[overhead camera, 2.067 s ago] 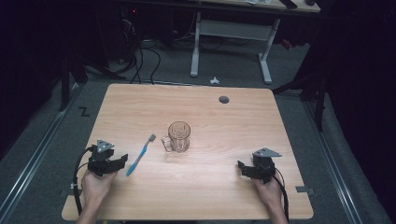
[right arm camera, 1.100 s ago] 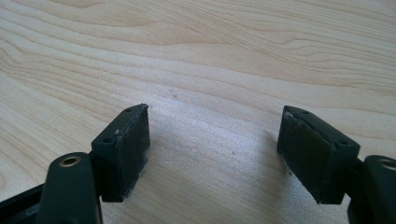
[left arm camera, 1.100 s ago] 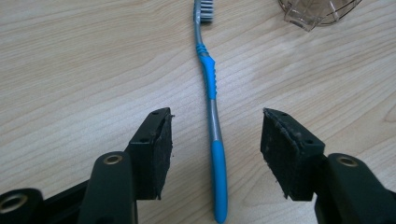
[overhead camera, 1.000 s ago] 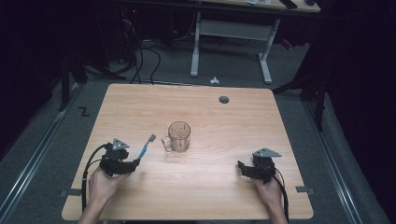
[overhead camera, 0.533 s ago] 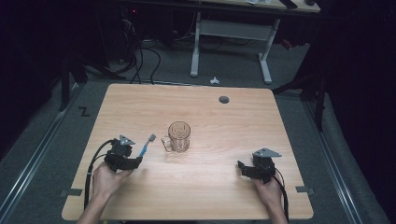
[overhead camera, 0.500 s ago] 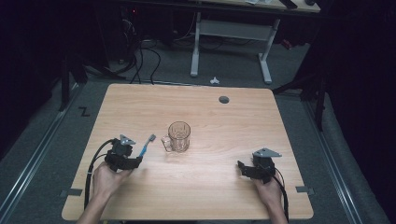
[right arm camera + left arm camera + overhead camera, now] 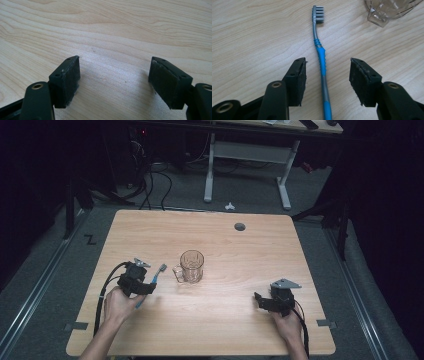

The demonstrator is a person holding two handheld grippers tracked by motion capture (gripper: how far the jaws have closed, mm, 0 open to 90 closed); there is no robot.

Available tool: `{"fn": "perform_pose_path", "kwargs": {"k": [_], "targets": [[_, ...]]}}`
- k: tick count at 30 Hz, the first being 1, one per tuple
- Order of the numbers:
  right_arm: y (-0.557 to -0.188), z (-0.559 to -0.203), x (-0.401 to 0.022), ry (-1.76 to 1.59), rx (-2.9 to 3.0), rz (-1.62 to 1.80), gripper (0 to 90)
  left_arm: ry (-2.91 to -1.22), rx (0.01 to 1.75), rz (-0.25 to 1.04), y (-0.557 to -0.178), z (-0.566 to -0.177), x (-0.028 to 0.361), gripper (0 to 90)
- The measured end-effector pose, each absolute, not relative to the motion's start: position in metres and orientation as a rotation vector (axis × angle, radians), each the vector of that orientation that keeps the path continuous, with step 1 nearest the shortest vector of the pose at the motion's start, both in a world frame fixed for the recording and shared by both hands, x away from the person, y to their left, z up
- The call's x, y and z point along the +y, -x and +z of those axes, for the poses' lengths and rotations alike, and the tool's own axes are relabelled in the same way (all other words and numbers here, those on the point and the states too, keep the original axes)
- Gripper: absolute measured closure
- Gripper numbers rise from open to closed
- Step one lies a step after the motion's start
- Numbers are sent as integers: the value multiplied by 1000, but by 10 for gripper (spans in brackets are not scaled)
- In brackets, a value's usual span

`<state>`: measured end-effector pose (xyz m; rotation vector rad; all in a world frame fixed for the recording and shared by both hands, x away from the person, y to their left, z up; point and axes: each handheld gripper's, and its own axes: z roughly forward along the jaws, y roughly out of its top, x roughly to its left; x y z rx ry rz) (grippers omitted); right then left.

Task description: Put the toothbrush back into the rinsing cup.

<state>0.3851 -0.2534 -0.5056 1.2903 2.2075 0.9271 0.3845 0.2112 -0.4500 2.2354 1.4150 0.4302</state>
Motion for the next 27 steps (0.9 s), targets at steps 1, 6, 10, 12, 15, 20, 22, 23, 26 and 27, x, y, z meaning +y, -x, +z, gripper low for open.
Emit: {"fn": "perform_pose_path", "kwargs": {"k": [1, 6, 10, 12, 15, 20, 22, 23, 26, 27], "targets": [[-385, -506, -253, -1290, 2207, 927, 255, -2242, 1413, 426, -387, -450, 210, 493], [-385, -506, -253, -1288, 2208, 926, 255, -2268, 1434, 427, -398, -453, 204, 526], [-385, -506, -253, -1288, 2208, 926, 255, -2287, 1434, 425, -405, -452, 201, 523], [-385, -506, -253, -1288, 2208, 926, 255, -2293, 1434, 424, -407, -452, 201, 523], [-385, -506, -253, -1288, 2208, 926, 255, -2299, 1450, 408, -415, -452, 200, 532], [-385, -506, -253, -1288, 2208, 926, 255, -2326, 1458, 376, -425, -452, 197, 565], [-385, -506, -253, -1287, 2208, 926, 255, -2328, 1467, 352, -428, -454, 196, 574], [-385, -506, -253, -1287, 2208, 926, 255, -2343, 1475, 352, -430, -455, 195, 574], [-385, -506, -253, -1287, 2208, 926, 255, -2356, 1486, 350, -433, -458, 194, 575], [-385, -506, -253, -1286, 2209, 926, 255, -2364, 1497, 343, -437, -459, 193, 576]]}}
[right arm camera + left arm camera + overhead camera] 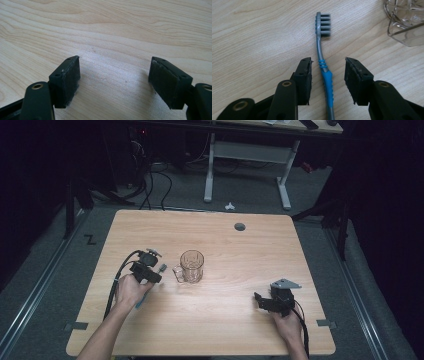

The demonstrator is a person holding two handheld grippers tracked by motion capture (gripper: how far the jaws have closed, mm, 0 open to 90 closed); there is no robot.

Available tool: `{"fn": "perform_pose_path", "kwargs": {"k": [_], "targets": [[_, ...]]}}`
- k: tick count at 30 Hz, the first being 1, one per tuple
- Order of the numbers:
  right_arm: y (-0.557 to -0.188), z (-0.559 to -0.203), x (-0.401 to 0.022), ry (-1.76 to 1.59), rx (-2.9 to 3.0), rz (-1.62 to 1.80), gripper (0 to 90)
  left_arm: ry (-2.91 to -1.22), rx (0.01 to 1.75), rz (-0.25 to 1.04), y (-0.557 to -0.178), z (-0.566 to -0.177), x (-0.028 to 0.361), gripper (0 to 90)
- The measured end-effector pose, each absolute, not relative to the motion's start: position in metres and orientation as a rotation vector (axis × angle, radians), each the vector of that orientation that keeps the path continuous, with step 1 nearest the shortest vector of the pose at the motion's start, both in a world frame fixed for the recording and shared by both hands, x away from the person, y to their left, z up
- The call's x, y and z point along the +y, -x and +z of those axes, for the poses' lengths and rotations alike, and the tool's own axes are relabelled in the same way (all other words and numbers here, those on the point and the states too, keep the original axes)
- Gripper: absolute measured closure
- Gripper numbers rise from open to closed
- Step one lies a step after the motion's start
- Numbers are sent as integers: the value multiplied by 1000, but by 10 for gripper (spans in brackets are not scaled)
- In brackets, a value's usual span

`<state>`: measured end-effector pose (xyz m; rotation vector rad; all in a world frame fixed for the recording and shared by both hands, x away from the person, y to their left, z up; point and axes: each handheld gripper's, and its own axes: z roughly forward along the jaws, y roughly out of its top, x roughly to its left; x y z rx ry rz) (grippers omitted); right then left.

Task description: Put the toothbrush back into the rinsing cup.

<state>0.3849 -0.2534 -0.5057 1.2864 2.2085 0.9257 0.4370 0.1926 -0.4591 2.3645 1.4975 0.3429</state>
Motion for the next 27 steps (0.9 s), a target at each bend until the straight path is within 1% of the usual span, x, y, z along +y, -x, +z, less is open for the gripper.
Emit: {"fn": "perform_pose_path", "kwargs": {"k": [18, 27], "targets": [[-385, -506, -253, -1286, 2209, 926, 255, -2411, 1554, 304, -447, -466, 193, 679], [-385, -506, -253, -1287, 2209, 926, 255, -2429, 1565, 268, -448, -468, 193, 708]]}}
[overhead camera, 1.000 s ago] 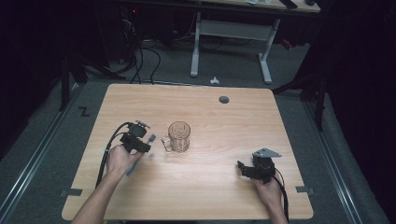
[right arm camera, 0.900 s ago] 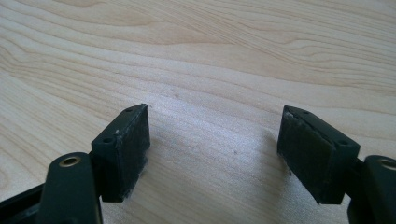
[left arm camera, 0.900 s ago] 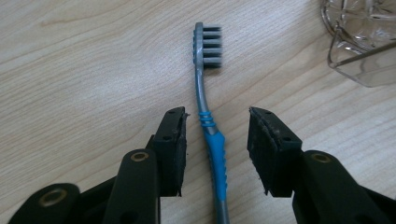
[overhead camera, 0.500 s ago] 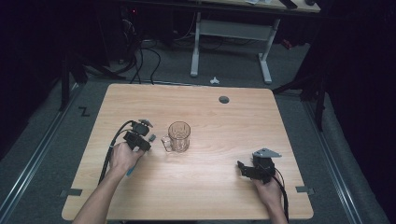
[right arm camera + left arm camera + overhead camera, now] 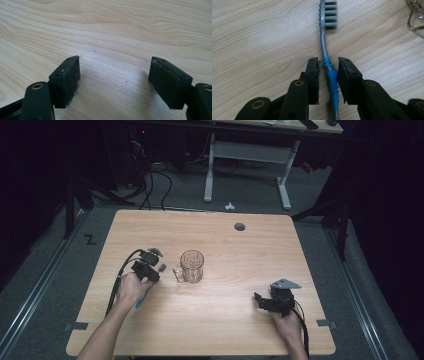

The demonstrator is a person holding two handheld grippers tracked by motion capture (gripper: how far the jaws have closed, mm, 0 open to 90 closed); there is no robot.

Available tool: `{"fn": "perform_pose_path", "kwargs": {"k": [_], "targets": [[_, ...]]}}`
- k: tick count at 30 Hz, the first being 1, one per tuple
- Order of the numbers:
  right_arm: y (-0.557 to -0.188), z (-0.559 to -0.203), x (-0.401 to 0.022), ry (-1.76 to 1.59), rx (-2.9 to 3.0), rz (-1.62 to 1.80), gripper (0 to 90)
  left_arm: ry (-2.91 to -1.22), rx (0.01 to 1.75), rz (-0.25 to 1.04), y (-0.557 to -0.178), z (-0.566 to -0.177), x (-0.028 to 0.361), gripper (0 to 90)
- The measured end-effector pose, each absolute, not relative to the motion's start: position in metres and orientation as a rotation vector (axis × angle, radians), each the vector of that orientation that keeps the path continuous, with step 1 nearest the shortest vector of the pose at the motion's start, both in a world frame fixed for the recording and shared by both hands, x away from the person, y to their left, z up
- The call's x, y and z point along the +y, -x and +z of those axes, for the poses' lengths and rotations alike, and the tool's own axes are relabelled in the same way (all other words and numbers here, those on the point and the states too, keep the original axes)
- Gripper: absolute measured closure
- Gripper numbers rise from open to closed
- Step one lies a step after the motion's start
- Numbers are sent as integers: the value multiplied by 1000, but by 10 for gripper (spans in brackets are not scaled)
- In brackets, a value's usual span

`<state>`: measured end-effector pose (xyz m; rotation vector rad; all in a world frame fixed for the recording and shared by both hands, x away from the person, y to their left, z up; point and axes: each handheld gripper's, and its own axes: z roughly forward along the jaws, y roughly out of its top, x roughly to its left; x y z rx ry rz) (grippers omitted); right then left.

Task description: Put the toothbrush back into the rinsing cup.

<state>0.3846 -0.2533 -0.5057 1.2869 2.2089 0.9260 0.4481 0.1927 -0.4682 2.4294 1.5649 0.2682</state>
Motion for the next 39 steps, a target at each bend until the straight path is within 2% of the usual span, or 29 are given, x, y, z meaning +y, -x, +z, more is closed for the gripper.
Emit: {"fn": "perform_pose_path", "kwargs": {"k": [16, 39], "targets": [[-385, -506, -253, -1287, 2208, 926, 255, -2424, 1573, 241, -448, -469, 192, 785], [-385, -506, -253, -1289, 2207, 926, 255, -2382, 1551, 207, -448, -463, 198, 794]]}}
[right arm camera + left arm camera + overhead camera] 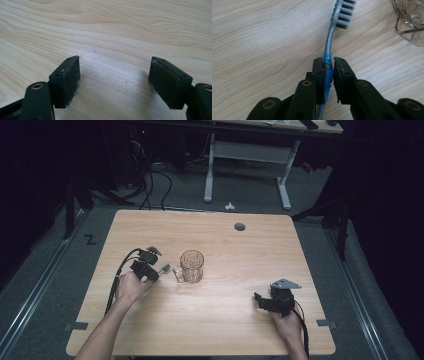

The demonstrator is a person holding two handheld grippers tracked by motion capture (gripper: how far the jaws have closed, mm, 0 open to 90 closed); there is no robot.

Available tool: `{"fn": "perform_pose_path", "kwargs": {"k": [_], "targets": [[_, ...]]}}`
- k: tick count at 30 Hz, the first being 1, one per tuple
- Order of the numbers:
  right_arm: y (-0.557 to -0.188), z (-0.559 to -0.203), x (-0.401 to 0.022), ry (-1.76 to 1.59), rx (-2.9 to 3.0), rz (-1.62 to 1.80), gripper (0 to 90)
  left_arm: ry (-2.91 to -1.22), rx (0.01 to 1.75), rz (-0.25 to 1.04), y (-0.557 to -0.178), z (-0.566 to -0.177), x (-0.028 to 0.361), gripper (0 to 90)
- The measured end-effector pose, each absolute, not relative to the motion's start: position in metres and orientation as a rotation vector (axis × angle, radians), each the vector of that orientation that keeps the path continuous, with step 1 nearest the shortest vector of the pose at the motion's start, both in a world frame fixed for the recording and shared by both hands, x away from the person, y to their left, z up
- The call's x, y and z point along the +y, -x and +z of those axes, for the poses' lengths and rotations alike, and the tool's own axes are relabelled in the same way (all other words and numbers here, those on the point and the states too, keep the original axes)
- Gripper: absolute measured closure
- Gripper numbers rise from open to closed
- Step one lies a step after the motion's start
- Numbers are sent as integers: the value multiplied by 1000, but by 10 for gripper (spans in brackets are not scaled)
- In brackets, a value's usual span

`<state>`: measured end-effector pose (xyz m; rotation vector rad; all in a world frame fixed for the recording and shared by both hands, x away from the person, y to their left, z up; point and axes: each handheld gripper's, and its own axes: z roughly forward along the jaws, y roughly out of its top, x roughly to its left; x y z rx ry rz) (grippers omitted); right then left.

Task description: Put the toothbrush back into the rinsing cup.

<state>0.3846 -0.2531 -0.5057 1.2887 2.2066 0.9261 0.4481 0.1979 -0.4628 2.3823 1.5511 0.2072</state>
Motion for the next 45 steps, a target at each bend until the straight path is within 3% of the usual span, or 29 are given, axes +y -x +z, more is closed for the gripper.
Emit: {"fn": "perform_pose_path", "kwargs": {"k": [45], "targets": [[-385, -506, -253, -1290, 2206, 926, 255, -2222, 1437, 272, -424, -422, 210, 798]]}}
